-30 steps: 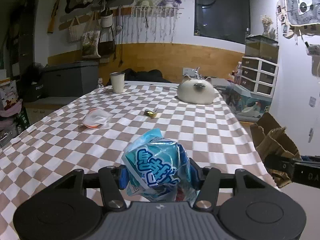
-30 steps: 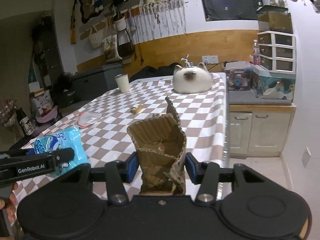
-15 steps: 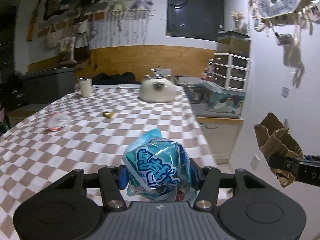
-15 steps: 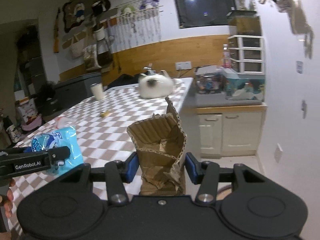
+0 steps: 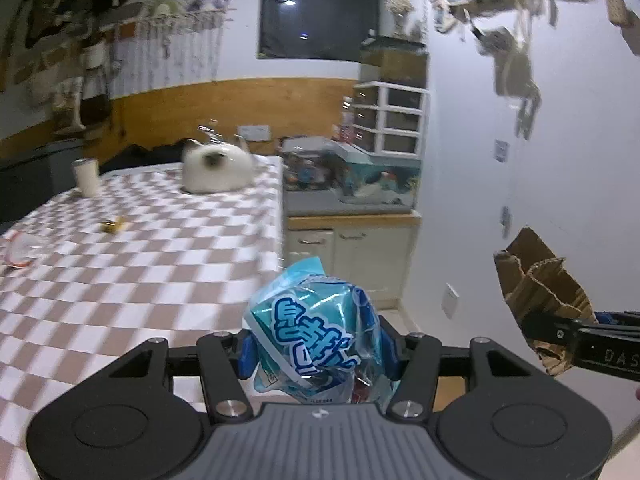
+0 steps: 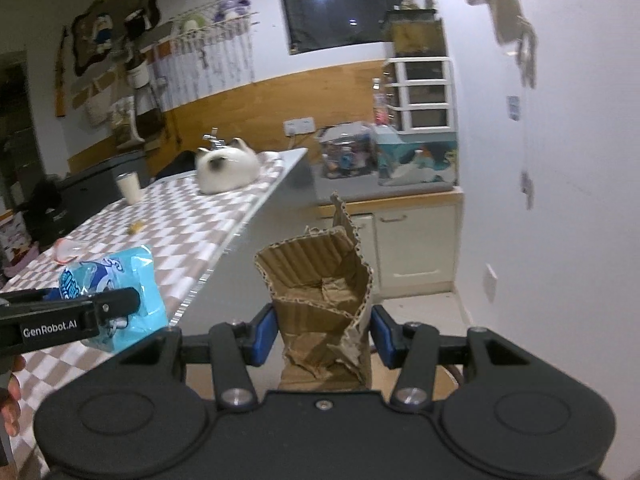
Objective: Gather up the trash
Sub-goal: 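Lift the blue bag and cardboard and carry both toward the wastebasket, then open both tools over the wastebasket to drop the blue bag and cardboard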
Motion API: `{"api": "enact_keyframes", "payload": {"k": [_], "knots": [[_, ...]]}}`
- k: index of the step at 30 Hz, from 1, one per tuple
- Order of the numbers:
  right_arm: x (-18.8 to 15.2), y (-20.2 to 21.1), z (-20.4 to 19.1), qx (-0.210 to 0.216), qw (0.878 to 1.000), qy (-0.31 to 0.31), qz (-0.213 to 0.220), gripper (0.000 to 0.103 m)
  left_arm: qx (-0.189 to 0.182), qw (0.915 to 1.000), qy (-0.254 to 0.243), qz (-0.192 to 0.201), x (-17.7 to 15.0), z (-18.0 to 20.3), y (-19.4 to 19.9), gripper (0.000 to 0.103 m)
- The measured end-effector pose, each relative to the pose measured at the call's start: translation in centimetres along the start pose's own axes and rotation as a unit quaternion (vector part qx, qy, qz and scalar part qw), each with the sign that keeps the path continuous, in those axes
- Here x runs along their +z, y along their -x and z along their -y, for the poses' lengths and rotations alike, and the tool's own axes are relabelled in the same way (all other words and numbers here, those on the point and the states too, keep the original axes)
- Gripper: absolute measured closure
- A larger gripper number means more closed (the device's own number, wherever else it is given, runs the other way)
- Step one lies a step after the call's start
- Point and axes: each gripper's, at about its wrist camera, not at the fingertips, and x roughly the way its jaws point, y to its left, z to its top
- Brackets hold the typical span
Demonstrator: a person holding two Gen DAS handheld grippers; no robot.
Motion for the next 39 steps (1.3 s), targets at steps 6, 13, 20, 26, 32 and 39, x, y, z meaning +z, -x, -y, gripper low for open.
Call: {"api": "enact_keyframes", "payload": {"k": [6, 13, 20, 26, 32, 39], "knots": [[-1.0, -0.2, 3.7, -0.024, 1.000, -0.012, -0.015, 0.052, -0.031, 0.9991, -0.014, -0.025, -1.0, 3.8, -2.8, 0.046], [-3.1, -1.9, 8.0, -0.051, 0.997, -0.028, -0.049, 0.052, -0.057, 0.9957, -0.023, -0.069, -3.3, 7.9, -7.3, 0.046], [-5.3, -5.2, 11.5, -0.069, 0.992, -0.039, -0.095, 0.052, -0.067, 0.9911, -0.012, -0.114, -5.9, 10.1, -13.1, 0.046], [-7.5, -9.4, 13.4, -0.072, 0.986, -0.042, -0.145, 0.052, -0.070, 0.9833, 0.002, -0.168, -8.8, 10.8, -18.8, 0.046], [-8.6, -13.9, 14.0, -0.068, 0.979, -0.031, -0.187, 0.052, -0.064, 0.9773, 0.011, -0.202, -10.8, 10.3, -23.2, 0.046], [-9.8, -19.9, 13.9, -0.049, 0.971, -0.009, -0.232, 0.050, -0.068, 0.9716, 0.013, -0.226, -12.7, 9.4, -26.8, 0.046]]}}
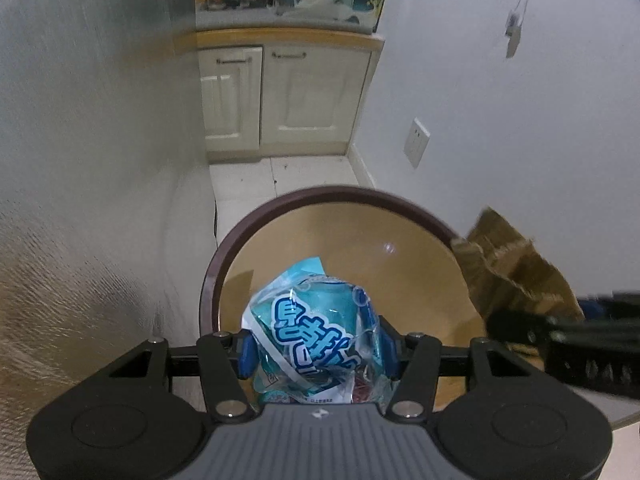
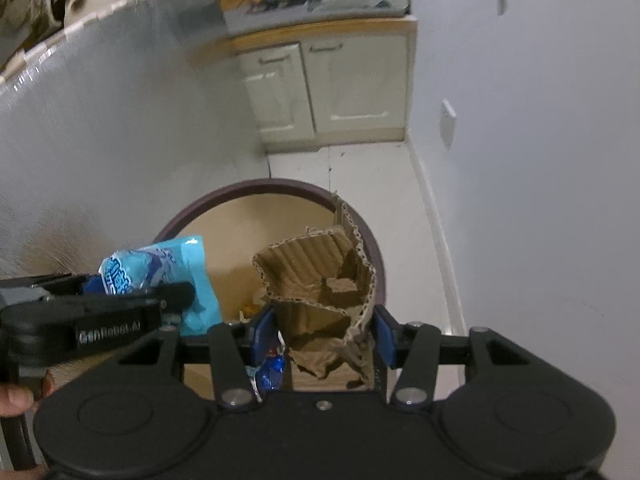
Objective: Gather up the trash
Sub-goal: 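Open both tools over the wastebasket to drop the blue bag and cardboard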
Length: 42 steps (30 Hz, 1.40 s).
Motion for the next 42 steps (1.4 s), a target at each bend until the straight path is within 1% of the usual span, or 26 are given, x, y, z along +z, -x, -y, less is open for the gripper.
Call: {"api": "enact_keyframes", "payload": {"k": [4, 8, 11, 15, 17, 20, 21, 22, 24, 34, 40, 42], "knots": [[1.5, -3.0, -0.4, 0.006, 1.000, 0.014, -0.024, 0.049, 0.005, 0.9999, -0.010, -0.010, 0.1, -0.6, -1.5, 0.046], [2.4, -5.0, -0.6, 0.011, 0.999, 0.022, -0.033, 0.046, 0.001, 0.9997, -0.023, -0.013, 0.3, -0.7, -2.5, 0.046], [3.0, -6.1, -0.5, 0.013, 0.999, 0.024, -0.038, 0.040, -0.002, 0.9993, -0.033, -0.016, 0.3, -0.4, -3.2, 0.046], [3.5, -7.0, -0.1, 0.020, 0.999, 0.013, -0.046, 0.033, -0.001, 0.9986, -0.049, -0.021, 0.2, 0.1, -3.7, 0.042], [3.4, -7.0, 0.1, 0.026, 0.998, 0.008, -0.048, 0.033, 0.000, 0.9981, -0.055, -0.029, 0.0, 0.2, -4.0, 0.040], [3.4, -7.3, 0.2, 0.031, 0.998, 0.006, -0.053, 0.033, 0.003, 0.9976, -0.058, -0.039, -0.2, 0.3, -4.4, 0.032], [3.2, -7.2, 0.2, 0.032, 0.998, 0.006, -0.055, 0.033, 0.006, 0.9974, -0.059, -0.042, -0.2, 0.3, -4.4, 0.027], [3.2, -7.2, 0.3, 0.034, 0.998, 0.006, -0.057, 0.033, 0.008, 0.9972, -0.060, -0.045, -0.2, 0.3, -4.4, 0.021], [3.2, -7.2, 0.3, 0.037, 0.997, 0.009, -0.061, 0.033, 0.011, 0.9968, -0.061, -0.050, -0.3, 0.3, -4.1, 0.015], [2.5, -5.4, 0.5, 0.041, 0.997, 0.021, -0.057, 0.033, 0.017, 0.9972, -0.049, -0.054, -0.6, 0.3, -1.9, 0.003], [2.0, -4.3, 0.9, 0.036, 0.998, 0.018, -0.054, 0.032, 0.016, 0.9973, -0.043, -0.058, -0.8, 0.1, -0.7, 0.000], [1.8, -3.9, 1.0, 0.035, 0.998, 0.019, -0.053, 0.030, 0.014, 0.9973, -0.040, -0.060, -0.9, 0.0, -0.4, 0.000]]}}
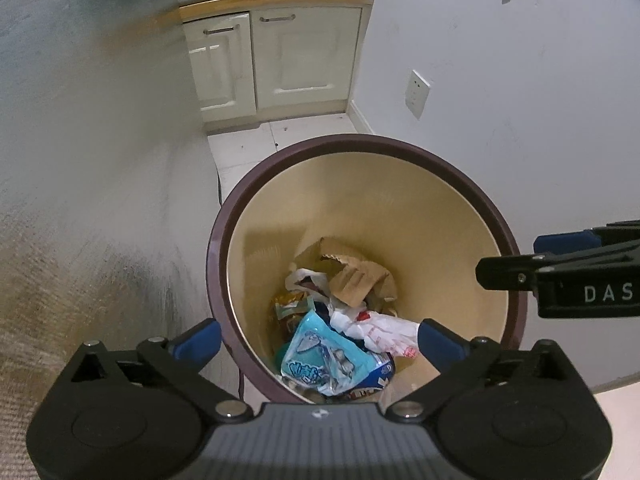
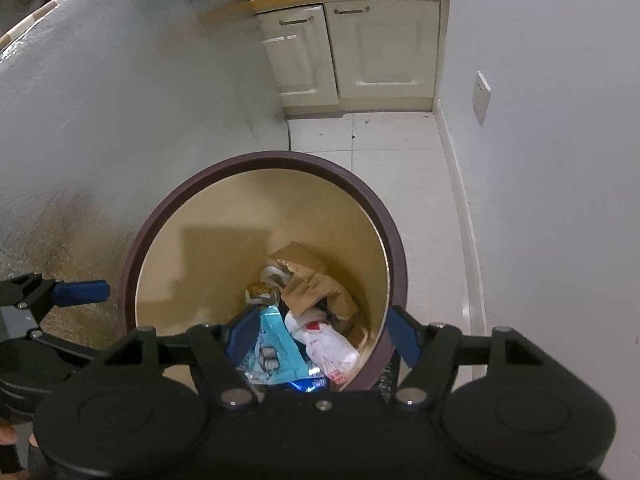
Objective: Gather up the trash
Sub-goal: 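Open both tools over the wastebasket to drop the blue bag and cardboard, then raise both open tools and move them back toward the table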
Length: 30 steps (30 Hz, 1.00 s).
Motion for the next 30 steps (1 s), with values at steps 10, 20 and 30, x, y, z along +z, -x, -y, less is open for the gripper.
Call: {"api": "enact_keyframes", "payload": {"k": [10, 20, 30], "knots": [[-1.6, 2.0, -0.2, -0.005, 1.000, 0.004, 0.008, 0.018, 0.004, 0.9999, 0.013, 0.000, -1.1, -0.6, 2.3, 0.000], [-3.8, 4.4, -0.8, -0.023, 1.000, 0.002, 0.020, 0.005, 0.017, 0.9998, 0.014, 0.002, -2.6, -0.9, 5.0, 0.000], [-6.1, 7.9, -1.2, -0.051, 0.998, 0.001, 0.036, 0.000, 0.022, 0.9994, 0.023, 0.015, -4.5, -0.7, 7.9, 0.000]]}}
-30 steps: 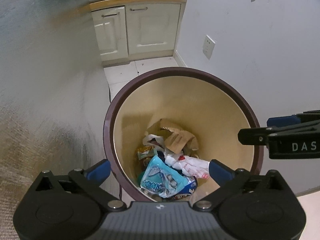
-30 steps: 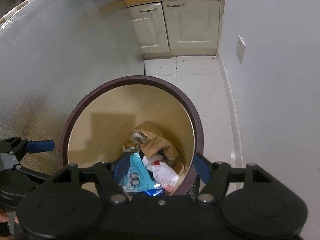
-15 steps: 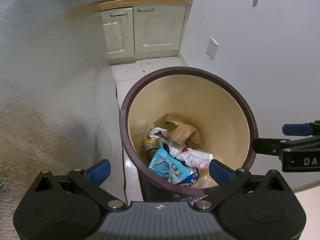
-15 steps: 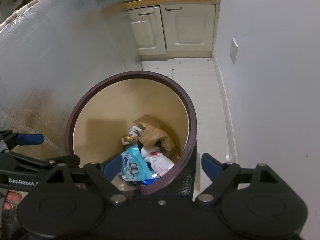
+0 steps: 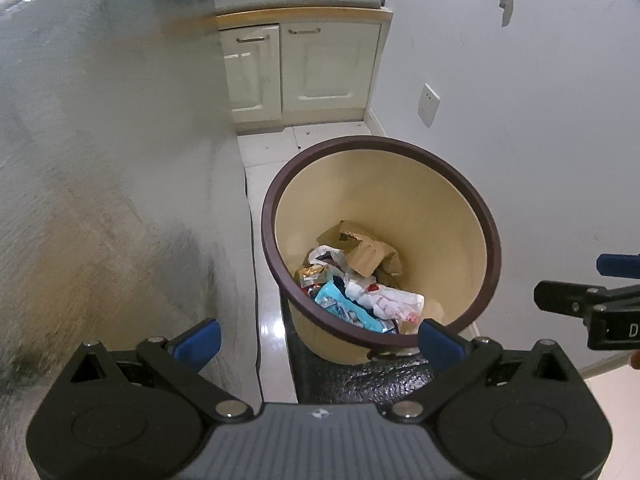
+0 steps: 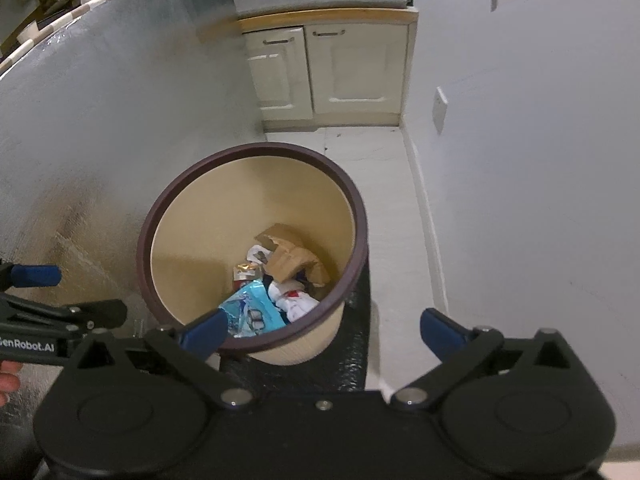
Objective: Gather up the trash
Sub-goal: 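Raise both open tools and move them back toward the table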
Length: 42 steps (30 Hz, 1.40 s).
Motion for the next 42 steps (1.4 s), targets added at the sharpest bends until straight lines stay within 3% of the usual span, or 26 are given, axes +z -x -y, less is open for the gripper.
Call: {"api": "enact_keyframes", "payload": {"k": [12, 21, 33, 42], "knots": [[-2.7, 5.3, 0.2, -0.015, 0.999, -0.010, 0.028, 0.000, -0.013, 0.9987, 0.009, 0.049, -1.5, -0.1, 5.8, 0.000], [-4.1, 11.0, 0.0, -0.029, 0.996, -0.019, 0.078, 0.000, -0.026, 0.9939, -0.003, 0.107, -2.1, 0.5, 11.6, 0.000], [-4.5, 17.8, -1.9, -0.023, 0.987, -0.027, 0.156, 0.000, -0.039, 0.9783, -0.011, 0.203, -3.2, -0.6, 20.2, 0.000], [-3.3, 21.9, -6.1, 0.009, 0.976, -0.003, 0.215, 0.000, -0.015, 0.9628, -0.002, 0.270, -4.4, -4.5, 27.0, 0.000]]}}
